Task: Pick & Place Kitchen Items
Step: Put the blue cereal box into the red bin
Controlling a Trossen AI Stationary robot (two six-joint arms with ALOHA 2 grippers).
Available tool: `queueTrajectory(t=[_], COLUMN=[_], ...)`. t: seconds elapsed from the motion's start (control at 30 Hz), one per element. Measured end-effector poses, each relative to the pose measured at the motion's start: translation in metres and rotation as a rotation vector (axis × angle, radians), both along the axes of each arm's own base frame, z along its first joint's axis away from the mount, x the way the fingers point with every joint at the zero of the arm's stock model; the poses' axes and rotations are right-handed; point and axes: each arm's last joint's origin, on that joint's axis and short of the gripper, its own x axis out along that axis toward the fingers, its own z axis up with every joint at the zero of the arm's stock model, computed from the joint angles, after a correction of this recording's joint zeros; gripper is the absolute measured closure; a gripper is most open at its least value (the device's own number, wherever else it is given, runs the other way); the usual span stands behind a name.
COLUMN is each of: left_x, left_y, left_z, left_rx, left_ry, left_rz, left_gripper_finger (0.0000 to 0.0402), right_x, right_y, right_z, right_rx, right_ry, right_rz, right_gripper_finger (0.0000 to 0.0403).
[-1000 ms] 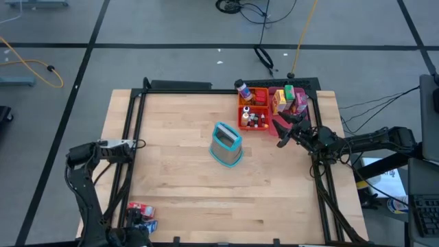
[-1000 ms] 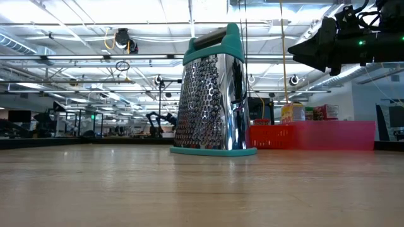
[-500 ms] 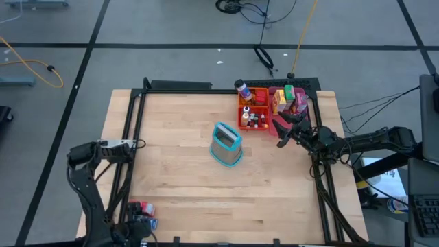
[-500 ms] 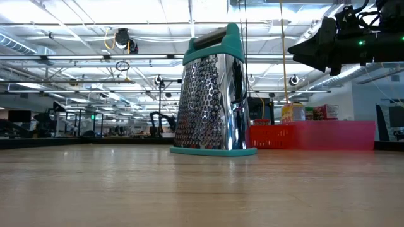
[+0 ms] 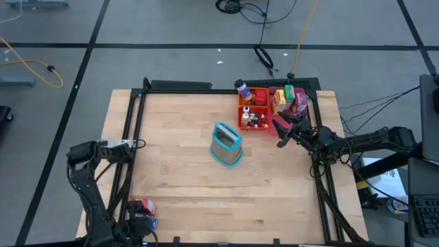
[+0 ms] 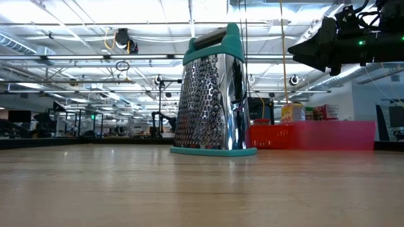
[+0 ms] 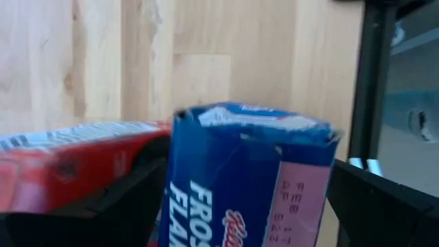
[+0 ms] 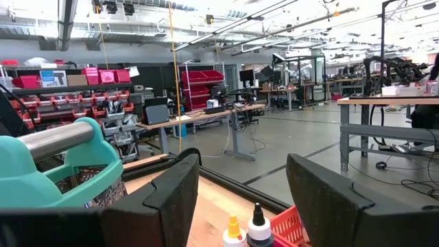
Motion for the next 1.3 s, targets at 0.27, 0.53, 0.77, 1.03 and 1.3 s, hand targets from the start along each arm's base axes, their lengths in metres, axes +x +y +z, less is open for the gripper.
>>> queueTrajectory(t=[0.27,0.53,0.77,1.03,1.3], left_x=[0.0015,0.0037,0.0055,0.0083,0.0086], left_y=[0.0,0.0015,0.0024,0.0042,0.005], left_z=[0.0001,0.0,0.0001,0.0001,0.0001], left_rx=[-0.004,-0.012,-0.009,0.001,0.004], left_ry=[0.0,0.03,0.029,0.029,0.049], left_rz=[-0.009,0.015,0.012,0.008,-0.004], left_gripper_finger=[0.0023,0.0023,0.0023,0.0023,0.0023], right_x=[0.0,0.0,0.0,0.0,0.0], right_y=[0.0001,0.0001,0.0001,0.0,0.0001], right_z=[0.0001,0.0001,0.0001,0.0001,0.0001], right_rx=[0.0,0.0,0.0,0.0,0.0], right_ry=[-0.001,-0.001,-0.001,-0.001,-0.001], right_rz=[0.0,0.0,0.0,0.0,0.0], right_gripper_finger=[0.019,0.019,0.019,0.019,0.019])
